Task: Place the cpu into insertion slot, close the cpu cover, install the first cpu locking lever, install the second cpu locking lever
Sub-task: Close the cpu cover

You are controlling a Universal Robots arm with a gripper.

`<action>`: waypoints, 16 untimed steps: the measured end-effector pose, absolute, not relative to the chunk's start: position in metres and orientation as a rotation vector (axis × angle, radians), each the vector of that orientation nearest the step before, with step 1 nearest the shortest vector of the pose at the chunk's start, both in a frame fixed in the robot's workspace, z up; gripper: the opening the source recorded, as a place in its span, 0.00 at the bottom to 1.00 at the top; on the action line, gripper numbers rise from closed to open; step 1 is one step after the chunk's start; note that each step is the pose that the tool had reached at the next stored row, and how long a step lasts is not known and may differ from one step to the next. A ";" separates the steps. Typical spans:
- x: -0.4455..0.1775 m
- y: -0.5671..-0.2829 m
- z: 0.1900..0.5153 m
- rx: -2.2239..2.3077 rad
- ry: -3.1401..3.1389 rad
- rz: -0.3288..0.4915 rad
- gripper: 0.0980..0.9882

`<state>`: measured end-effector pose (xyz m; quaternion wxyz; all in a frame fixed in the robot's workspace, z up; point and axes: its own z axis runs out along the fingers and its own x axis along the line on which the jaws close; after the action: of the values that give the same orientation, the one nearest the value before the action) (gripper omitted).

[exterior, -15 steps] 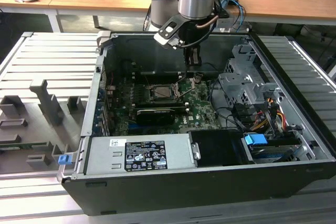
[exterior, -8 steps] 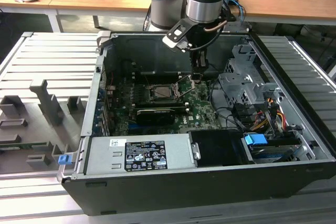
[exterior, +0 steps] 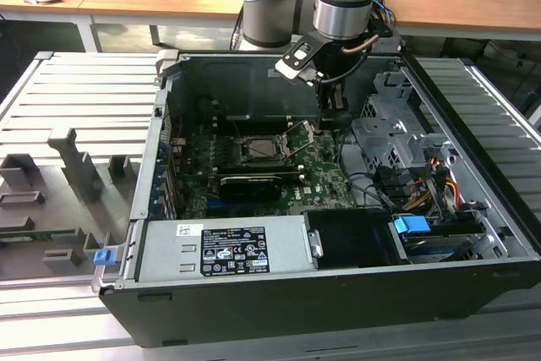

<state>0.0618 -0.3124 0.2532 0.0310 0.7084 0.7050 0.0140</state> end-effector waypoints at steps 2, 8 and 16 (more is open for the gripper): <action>0.062 -0.312 0.249 2.183 2.173 0.043 0.01; 0.060 -0.312 0.245 2.184 2.174 0.040 0.01; 0.045 -0.312 0.246 2.184 2.174 0.040 0.01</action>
<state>0.0446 -0.3123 0.2462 0.0301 0.7084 0.7050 0.0131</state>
